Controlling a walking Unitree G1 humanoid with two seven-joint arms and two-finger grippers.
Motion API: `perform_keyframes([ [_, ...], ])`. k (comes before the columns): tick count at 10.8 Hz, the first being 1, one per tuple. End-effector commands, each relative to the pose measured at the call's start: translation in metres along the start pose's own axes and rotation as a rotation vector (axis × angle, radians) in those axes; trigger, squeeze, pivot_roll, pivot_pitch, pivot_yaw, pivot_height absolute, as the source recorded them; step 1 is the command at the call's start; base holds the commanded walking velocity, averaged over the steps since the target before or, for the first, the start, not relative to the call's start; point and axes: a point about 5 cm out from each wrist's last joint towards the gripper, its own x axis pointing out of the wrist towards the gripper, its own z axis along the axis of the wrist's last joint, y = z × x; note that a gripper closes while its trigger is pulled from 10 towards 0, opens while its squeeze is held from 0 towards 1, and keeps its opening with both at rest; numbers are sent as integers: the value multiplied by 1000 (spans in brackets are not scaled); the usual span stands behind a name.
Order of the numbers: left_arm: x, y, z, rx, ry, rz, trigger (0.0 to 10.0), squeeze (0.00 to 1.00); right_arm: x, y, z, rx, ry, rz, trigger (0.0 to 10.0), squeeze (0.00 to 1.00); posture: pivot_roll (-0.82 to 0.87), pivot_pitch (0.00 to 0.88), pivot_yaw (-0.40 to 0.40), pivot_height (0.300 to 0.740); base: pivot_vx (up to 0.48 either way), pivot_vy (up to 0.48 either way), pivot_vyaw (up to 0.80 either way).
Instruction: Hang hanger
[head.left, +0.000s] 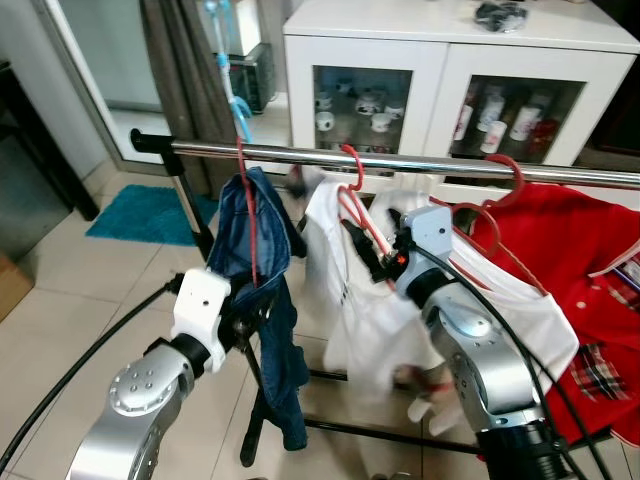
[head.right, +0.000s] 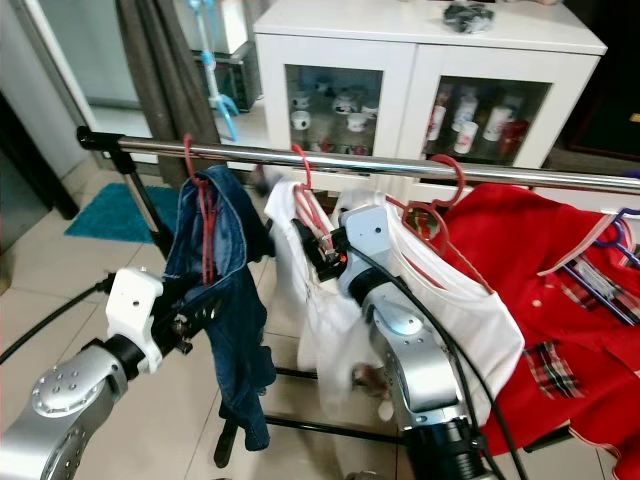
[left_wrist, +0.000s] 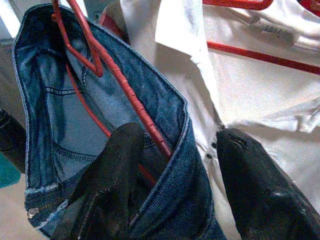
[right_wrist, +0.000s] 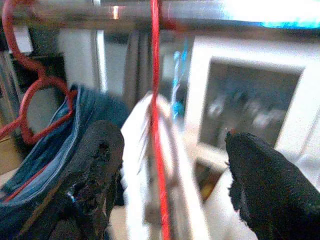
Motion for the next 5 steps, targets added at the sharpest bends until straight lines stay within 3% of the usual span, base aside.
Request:
perform_keyframes([
  [1,-3,1,3,-4,-17,22,10000,0,-6,2,15,-58,-82,22,10000,0,26,0,50,740,0,0,0],
  [2,-4,-2,6,-28,-50,34,10000,0,-18,-2,24,-13,-111,14,10000,0,19,0,45,740,0,0,0],
  [4,-2,-3,12,4,-91,70,10000,0,-29,0,24,133,-94,7,10000,0,14,0,38,740,0,0,0],
  [5,1,-1,20,11,-127,90,10000,0,-34,4,20,185,-64,33,10000,0,9,0,35,740,0,-394,0],
])
